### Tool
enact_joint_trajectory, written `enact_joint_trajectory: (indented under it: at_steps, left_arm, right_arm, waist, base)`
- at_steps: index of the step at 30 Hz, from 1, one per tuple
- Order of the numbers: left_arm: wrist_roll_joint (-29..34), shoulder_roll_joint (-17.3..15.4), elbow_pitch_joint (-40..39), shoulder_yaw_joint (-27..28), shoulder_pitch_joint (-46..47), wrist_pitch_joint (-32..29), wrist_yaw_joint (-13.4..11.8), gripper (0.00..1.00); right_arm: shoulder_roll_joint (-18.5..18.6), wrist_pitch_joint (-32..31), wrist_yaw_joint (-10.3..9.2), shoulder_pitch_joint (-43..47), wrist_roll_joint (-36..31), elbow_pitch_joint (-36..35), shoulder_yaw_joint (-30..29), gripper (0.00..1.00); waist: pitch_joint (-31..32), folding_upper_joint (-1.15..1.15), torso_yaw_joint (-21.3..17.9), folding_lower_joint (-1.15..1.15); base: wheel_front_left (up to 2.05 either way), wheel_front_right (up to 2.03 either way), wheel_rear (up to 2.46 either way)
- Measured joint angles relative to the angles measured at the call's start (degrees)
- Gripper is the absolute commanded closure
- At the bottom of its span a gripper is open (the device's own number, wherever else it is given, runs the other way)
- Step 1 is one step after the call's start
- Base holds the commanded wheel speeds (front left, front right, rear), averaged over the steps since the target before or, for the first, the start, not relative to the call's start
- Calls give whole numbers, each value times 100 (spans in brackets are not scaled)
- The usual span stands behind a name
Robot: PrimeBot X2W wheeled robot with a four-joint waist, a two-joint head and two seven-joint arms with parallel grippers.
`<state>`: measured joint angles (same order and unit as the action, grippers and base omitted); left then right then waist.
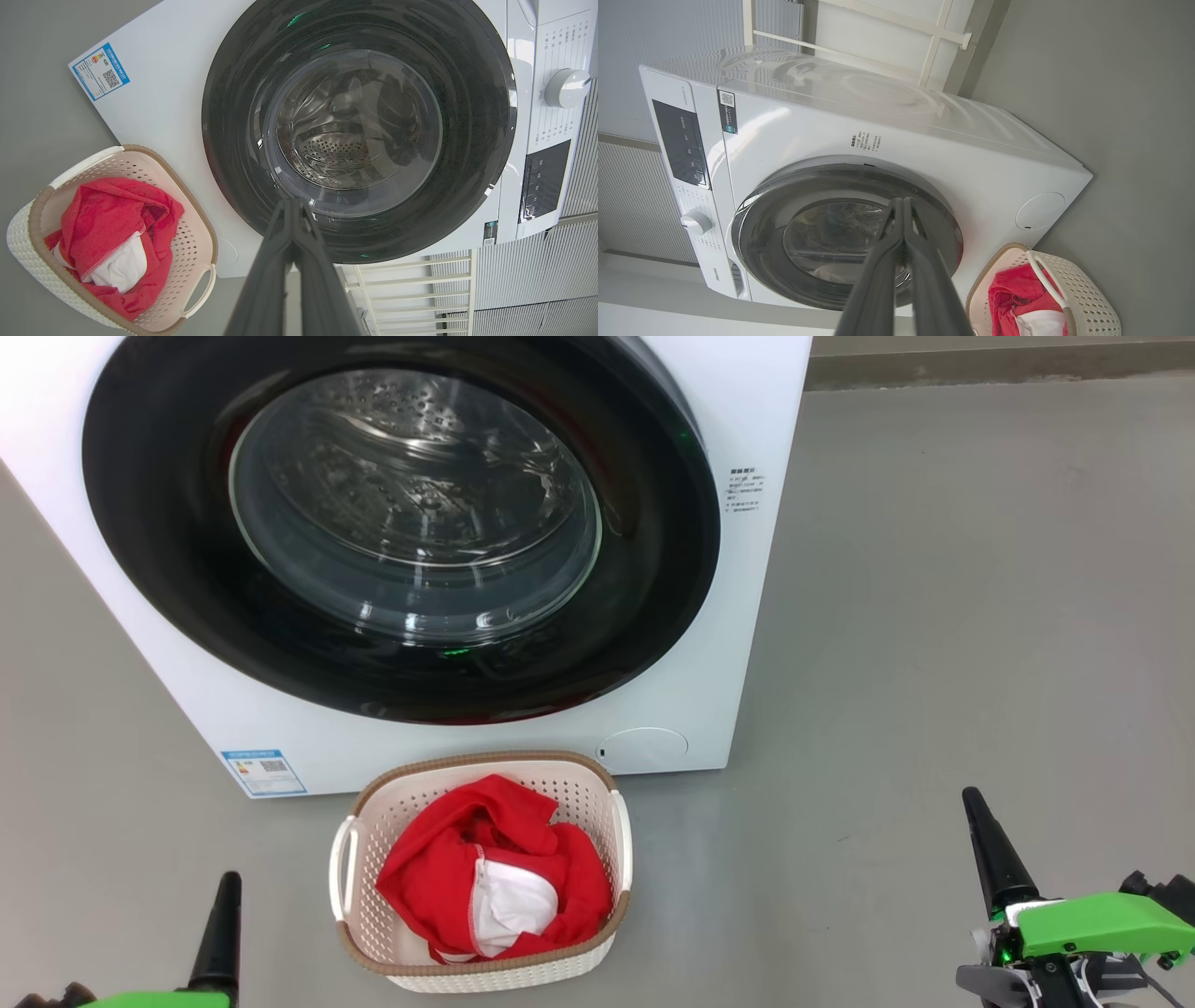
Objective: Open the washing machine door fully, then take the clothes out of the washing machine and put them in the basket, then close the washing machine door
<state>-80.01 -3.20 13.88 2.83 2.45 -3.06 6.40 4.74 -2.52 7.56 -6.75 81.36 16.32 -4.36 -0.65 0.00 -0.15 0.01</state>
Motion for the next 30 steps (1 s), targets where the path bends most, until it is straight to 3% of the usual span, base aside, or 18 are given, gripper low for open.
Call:
enact_joint_trajectory:
  at_steps: [22,30]
  left_arm:
    - [-1174,113,122,170,147,-318,46,100]
    - [-1194,119,126,182,155,-319,48,100]
  right_arm:
    - [-158,-345,-2,116,1051,-54,-279,100]
    - [-166,-345,-2,116,1076,-55,-312,100]
  waist:
    - [47,0,15,0]
    - [47,0,16,0]
  base:
    - [0,0,0]
    - [0,0,0]
